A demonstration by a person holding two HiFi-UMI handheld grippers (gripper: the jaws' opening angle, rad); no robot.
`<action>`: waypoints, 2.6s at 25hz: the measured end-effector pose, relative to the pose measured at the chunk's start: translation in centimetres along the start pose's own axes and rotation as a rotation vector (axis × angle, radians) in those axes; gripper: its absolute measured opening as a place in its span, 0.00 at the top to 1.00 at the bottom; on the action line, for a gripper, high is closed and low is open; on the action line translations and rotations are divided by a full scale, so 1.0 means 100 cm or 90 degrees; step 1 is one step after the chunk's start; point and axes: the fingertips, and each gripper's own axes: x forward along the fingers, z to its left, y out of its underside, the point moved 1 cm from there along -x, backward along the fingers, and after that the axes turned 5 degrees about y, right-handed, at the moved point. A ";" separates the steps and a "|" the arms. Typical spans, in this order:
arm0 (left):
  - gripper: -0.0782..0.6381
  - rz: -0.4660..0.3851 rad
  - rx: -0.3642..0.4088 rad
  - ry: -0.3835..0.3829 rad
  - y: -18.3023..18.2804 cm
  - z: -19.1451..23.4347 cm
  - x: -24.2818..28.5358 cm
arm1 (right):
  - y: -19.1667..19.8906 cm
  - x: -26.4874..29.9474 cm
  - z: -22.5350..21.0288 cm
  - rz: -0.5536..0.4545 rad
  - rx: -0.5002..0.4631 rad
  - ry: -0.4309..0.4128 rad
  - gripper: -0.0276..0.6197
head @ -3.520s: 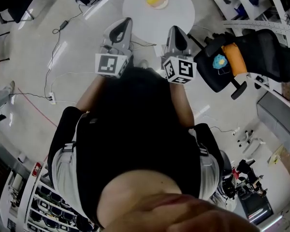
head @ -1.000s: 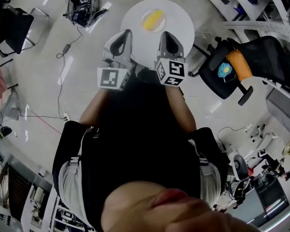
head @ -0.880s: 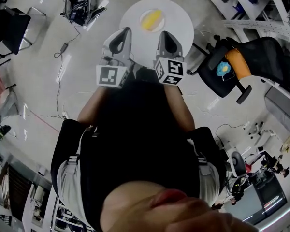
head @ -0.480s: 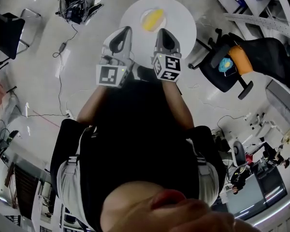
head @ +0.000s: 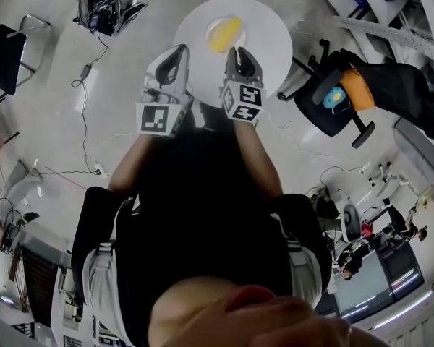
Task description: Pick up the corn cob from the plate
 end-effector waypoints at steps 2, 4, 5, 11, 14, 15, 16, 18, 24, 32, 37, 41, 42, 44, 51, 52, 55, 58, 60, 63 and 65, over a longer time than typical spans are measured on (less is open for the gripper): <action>0.88 0.007 0.000 0.005 0.004 0.002 0.007 | 0.006 0.010 -0.003 0.013 0.004 0.003 0.84; 0.88 0.009 -0.001 0.010 0.007 0.004 0.013 | 0.012 0.020 -0.004 0.026 0.009 0.006 0.82; 0.88 0.010 -0.003 0.012 0.008 0.005 0.015 | 0.015 0.024 -0.004 0.031 0.011 0.008 0.82; 0.88 0.030 -0.020 0.005 0.019 0.019 0.028 | 0.030 0.047 -0.006 0.059 0.020 0.024 0.81; 0.88 0.028 -0.026 0.007 0.021 0.024 0.035 | 0.036 0.056 -0.009 0.074 0.026 0.032 0.80; 0.88 0.027 -0.028 0.008 0.022 0.025 0.037 | 0.039 0.059 -0.011 0.079 0.028 0.034 0.79; 0.88 0.028 -0.029 0.009 0.022 0.025 0.039 | 0.041 0.061 -0.013 0.085 0.031 0.036 0.78; 0.88 0.031 -0.032 0.009 0.025 0.027 0.043 | 0.049 0.068 -0.015 0.098 0.034 0.040 0.76; 0.88 0.039 -0.042 0.012 0.034 0.032 0.055 | 0.076 0.091 -0.021 0.149 0.043 0.054 0.67; 0.88 0.042 -0.060 0.009 0.039 0.045 0.065 | 0.099 0.116 -0.027 0.199 0.069 0.070 0.60; 0.88 0.049 -0.077 0.000 0.044 0.056 0.068 | 0.118 0.129 -0.031 0.240 0.086 0.079 0.55; 0.88 0.050 -0.085 -0.004 0.048 0.062 0.069 | 0.131 0.139 -0.032 0.264 0.099 0.084 0.48; 0.88 0.052 -0.087 -0.005 0.049 0.063 0.070 | 0.134 0.141 -0.032 0.270 0.103 0.085 0.47; 0.88 0.053 -0.091 -0.007 0.051 0.066 0.070 | 0.141 0.144 -0.032 0.280 0.107 0.087 0.46; 0.88 0.066 -0.098 -0.010 0.061 0.074 0.068 | 0.156 0.155 -0.036 0.304 0.107 0.107 0.44; 0.88 0.067 -0.099 -0.011 0.062 0.075 0.068 | 0.158 0.157 -0.036 0.307 0.107 0.110 0.43; 0.88 0.066 -0.100 -0.011 0.065 0.077 0.067 | 0.164 0.161 -0.036 0.312 0.106 0.113 0.41; 0.88 0.069 -0.104 -0.011 0.067 0.080 0.066 | 0.167 0.163 -0.034 0.315 0.105 0.119 0.41; 0.88 0.073 -0.109 -0.015 0.069 0.083 0.065 | 0.168 0.166 -0.033 0.318 0.103 0.124 0.40; 0.88 0.076 -0.115 -0.019 0.073 0.084 0.063 | 0.170 0.169 -0.035 0.324 0.099 0.129 0.40; 0.88 0.079 -0.115 -0.017 0.075 0.082 0.061 | 0.172 0.171 -0.035 0.329 0.100 0.127 0.40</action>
